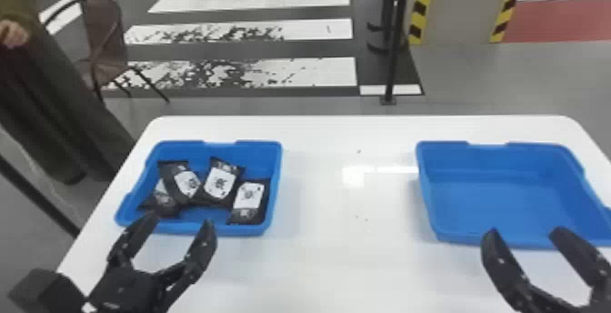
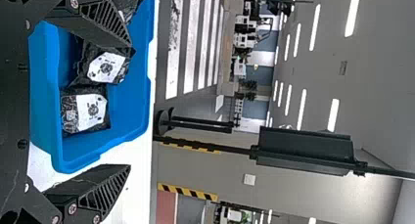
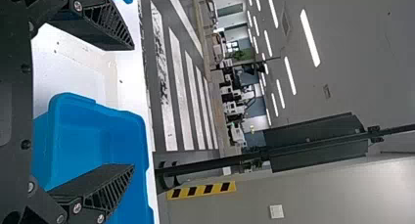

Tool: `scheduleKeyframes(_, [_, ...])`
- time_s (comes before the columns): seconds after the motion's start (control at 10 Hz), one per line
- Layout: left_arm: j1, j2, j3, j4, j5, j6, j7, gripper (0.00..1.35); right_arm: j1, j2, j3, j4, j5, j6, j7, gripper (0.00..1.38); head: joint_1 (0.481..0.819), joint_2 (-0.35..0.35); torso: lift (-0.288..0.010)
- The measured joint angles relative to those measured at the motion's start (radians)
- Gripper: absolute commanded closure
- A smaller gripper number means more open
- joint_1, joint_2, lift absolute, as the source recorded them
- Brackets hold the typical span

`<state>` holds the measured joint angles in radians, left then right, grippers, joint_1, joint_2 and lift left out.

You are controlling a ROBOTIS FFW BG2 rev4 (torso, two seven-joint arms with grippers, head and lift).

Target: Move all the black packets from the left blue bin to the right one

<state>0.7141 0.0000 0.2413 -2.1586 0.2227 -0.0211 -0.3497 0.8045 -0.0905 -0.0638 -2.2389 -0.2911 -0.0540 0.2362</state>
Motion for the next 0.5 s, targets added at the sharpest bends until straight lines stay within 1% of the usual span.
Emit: scheduleKeyframes(0.5, [0.000, 0.000, 0.000, 0.000, 0.001, 0.001, -0.002, 0.16, 0.000, 0.000, 0.000, 0.002, -0.002, 0.000, 0.000, 0.17, 0.695, 0.106, -0.140])
